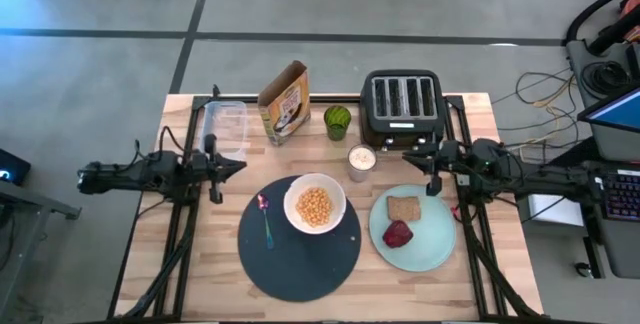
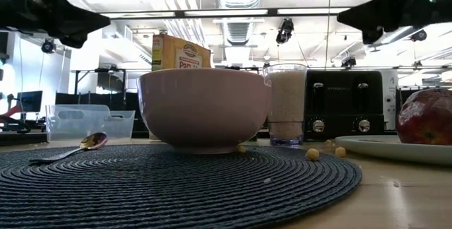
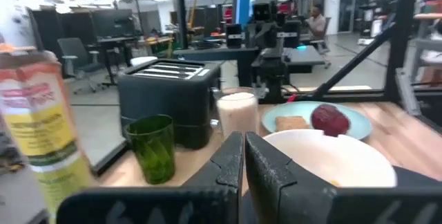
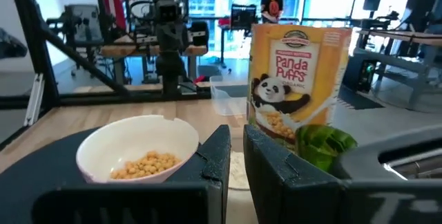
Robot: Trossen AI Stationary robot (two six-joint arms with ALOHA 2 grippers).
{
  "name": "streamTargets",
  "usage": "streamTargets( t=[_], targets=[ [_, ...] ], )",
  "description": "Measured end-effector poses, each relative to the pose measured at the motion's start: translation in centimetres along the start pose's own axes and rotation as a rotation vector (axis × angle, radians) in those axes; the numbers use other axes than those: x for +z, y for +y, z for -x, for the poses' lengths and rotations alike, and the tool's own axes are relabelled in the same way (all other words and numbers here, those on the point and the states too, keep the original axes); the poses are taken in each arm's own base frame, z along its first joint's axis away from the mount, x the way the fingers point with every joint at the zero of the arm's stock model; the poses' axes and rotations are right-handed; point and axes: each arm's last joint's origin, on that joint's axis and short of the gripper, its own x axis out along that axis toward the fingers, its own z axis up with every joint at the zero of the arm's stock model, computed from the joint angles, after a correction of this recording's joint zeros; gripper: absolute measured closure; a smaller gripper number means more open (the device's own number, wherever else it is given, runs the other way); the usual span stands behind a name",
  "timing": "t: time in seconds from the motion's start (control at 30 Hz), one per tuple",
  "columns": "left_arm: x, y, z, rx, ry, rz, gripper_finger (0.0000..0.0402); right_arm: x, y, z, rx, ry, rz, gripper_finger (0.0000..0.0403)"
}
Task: Arrange a breakfast setting
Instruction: Return to Home Position
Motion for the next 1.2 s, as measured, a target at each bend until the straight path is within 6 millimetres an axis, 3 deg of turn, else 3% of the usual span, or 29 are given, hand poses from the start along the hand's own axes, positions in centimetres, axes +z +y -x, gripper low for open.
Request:
streamTargets(
  t=[0.43, 0.6, 0.8, 1.03, 1.2],
  targets=[
    [-3.1, -0.6, -0.9, -0.046, 0.005, 0.106, 0.0401, -2.1, -0.1, 2.6, -0.043, 0.019, -0.040, 0.0370],
    [-3.5, -0.8, -1.1, -0.085, -0.023, 0.126, 0.0402, -3.3, -0.1, 2.3, -0.041, 0.061, -0.028, 0.0369],
    [-3.6, -0.9, -1.1, -0.088, -0.013, 0.191, 0.0402, -6.5, 0.1, 1.6, -0.028, 0.059, -0.064, 0.0369],
    [-3.8, -0.9, -1.2, -0.084, 0.009, 0.112, 0.0402, -6.7, 0.0, 1.1, -0.043, 0.092, 0.029, 0.0369],
    [-3.9, -0.9, -1.3, -0.084, 0.028, 0.092, 0.0402, -7.2, -0.1, 1.1, -0.068, 0.140, -0.056, 0.0369]
  ],
)
